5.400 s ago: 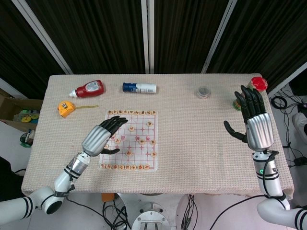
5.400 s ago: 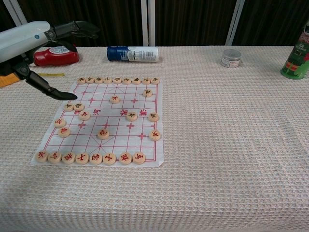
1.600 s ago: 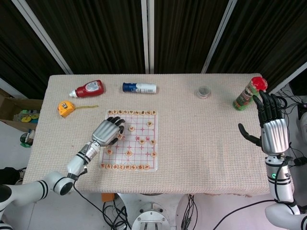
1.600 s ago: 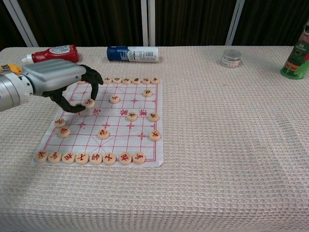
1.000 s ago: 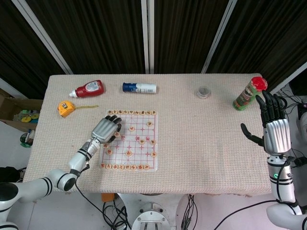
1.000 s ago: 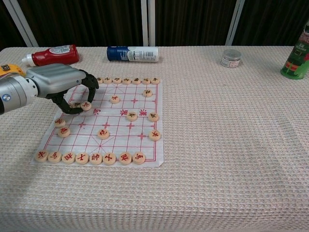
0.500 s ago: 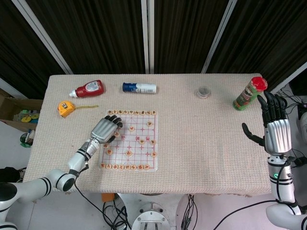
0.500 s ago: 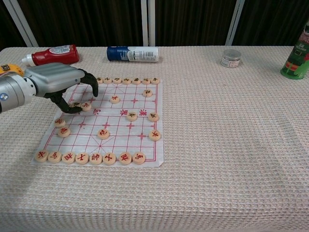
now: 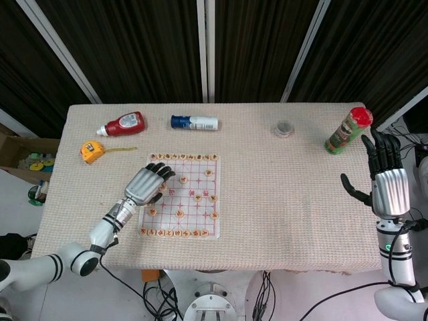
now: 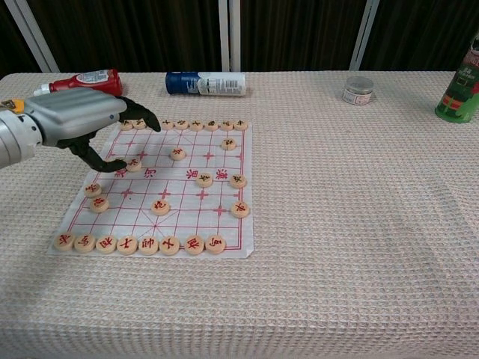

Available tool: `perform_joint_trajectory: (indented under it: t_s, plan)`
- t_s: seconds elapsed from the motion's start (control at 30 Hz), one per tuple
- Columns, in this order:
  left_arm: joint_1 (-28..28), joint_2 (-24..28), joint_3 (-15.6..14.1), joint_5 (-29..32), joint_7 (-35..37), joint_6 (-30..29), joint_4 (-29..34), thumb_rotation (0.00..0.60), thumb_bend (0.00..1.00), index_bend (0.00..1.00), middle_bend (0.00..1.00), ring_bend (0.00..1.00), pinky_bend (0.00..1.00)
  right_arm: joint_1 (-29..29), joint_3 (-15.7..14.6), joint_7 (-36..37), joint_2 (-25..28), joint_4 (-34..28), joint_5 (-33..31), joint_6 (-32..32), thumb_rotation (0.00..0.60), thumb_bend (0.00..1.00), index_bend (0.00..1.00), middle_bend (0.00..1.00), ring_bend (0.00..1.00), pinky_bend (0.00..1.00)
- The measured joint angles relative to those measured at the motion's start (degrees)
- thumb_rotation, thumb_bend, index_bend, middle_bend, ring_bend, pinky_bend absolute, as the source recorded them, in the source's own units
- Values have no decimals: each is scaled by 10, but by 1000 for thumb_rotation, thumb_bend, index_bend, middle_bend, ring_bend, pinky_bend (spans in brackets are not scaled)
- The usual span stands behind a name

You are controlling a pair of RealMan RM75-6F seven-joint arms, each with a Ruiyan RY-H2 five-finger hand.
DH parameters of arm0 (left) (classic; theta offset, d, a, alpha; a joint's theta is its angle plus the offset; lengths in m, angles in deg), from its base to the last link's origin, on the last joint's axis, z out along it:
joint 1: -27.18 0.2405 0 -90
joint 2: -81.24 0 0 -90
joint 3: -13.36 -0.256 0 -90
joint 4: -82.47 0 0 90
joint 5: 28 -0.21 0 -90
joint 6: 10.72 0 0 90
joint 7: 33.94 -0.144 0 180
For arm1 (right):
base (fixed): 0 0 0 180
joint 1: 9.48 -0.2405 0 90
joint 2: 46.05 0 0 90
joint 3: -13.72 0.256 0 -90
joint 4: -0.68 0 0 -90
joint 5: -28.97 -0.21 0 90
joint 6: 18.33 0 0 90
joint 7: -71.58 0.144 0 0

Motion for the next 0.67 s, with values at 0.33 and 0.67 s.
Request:
perform_joint_trajectory:
  t_s: [0.33, 0.67]
  plan:
    - [160, 124, -39, -56, 21, -269, 98, 40, 40, 98, 122, 103, 245, 73, -89, -47, 51, 9, 1, -23, 600, 243, 0, 0, 0, 0]
    - [309, 198, -93, -50, 112, -353, 89, 47, 35, 98, 122, 103, 239, 143, -134, -40, 44, 46, -41, -48, 600, 245, 0, 0, 0, 0]
